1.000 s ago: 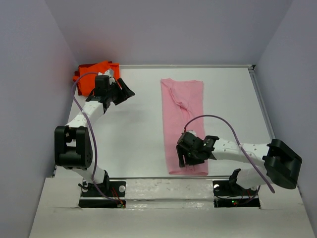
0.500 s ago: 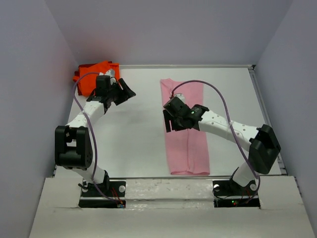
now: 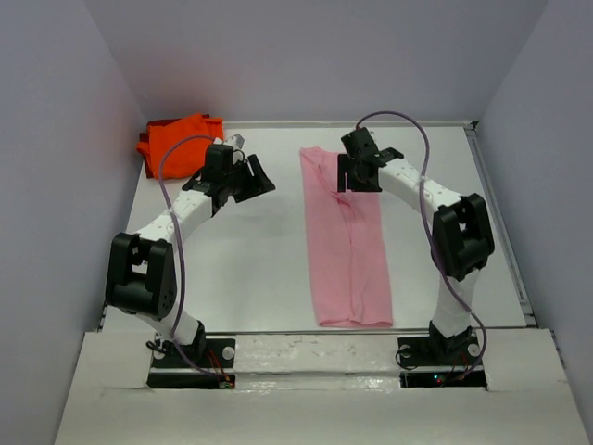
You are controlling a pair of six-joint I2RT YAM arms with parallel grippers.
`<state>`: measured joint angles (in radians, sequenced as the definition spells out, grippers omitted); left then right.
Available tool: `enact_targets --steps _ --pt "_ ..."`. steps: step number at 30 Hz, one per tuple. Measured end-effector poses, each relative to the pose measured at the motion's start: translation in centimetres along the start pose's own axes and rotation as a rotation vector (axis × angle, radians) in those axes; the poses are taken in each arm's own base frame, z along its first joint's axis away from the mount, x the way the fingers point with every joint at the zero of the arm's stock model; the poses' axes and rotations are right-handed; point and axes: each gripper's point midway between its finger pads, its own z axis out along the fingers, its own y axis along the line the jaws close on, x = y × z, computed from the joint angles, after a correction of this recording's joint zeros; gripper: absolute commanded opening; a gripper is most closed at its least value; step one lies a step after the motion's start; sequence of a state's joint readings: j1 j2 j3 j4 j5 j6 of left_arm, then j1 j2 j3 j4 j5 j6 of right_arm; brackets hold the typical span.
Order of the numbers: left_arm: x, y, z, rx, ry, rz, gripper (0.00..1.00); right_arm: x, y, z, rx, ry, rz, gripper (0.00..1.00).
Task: Fold and stack the t-shirts
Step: Rotate the tshirt 100 degrees
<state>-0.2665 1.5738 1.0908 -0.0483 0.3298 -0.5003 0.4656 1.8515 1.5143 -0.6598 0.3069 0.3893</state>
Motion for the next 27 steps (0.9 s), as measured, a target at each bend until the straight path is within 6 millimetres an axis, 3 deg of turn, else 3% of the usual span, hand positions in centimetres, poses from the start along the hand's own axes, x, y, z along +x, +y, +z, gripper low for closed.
enact_targets --steps 5,9,14,18,27 --pt "-0.4 0.3 -0.1 -0.012 -0.009 0.004 0.67 -3.3 3.5 5.0 -0.050 -0.012 -0.039 0.75" --pt "-0.4 0.4 -0.1 -0.018 -0.010 0.011 0.67 -3.1 4.8 8.1 -0.074 0.025 -0.055 0.75" --pt "-0.3 0.5 -0.1 -0.021 -0.006 0.012 0.67 -2.5 4.8 11.3 -0.091 0.071 -0.045 0.75" --pt "-0.3 0.4 -0.1 -0.020 -0.005 0.013 0.67 -3.4 5.3 12.2 -0.139 0.072 -0.023 0.75" --pt "-0.3 0.3 -0.2 -0.014 0.000 0.012 0.67 -6.1 9.7 13.3 -0.358 0.056 0.003 0.74"
